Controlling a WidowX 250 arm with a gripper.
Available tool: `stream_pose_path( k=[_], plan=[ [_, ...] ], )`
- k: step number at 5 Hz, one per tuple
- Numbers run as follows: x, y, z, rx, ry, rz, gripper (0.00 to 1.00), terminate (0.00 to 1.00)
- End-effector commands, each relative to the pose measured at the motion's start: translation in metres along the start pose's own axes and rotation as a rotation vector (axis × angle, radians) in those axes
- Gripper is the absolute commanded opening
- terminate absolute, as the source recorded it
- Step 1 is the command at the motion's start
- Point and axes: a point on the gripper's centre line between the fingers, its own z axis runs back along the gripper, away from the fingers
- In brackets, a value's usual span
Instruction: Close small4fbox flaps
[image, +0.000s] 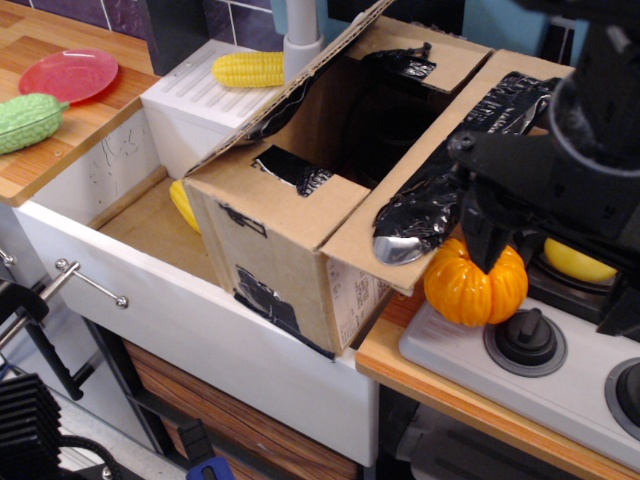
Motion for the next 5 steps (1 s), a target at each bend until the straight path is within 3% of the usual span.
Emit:
stream_pose_path(
  k=[1,3,4,5],
  plan=[
    [0.000,0.000,0.000,0.000,0.000,0.000,1.00,0.00],
    [-0.017,-0.007,-0.027,-0.020,-0.040,0.000,1.00,0.00],
    [-0.025,-0.008,-0.041,0.000,-0.038,-0.058,1.00,0.00],
    [-0.004,-0.001,-0.054,-0.011,-0.047,-0.055,1.00,0.00]
  ],
)
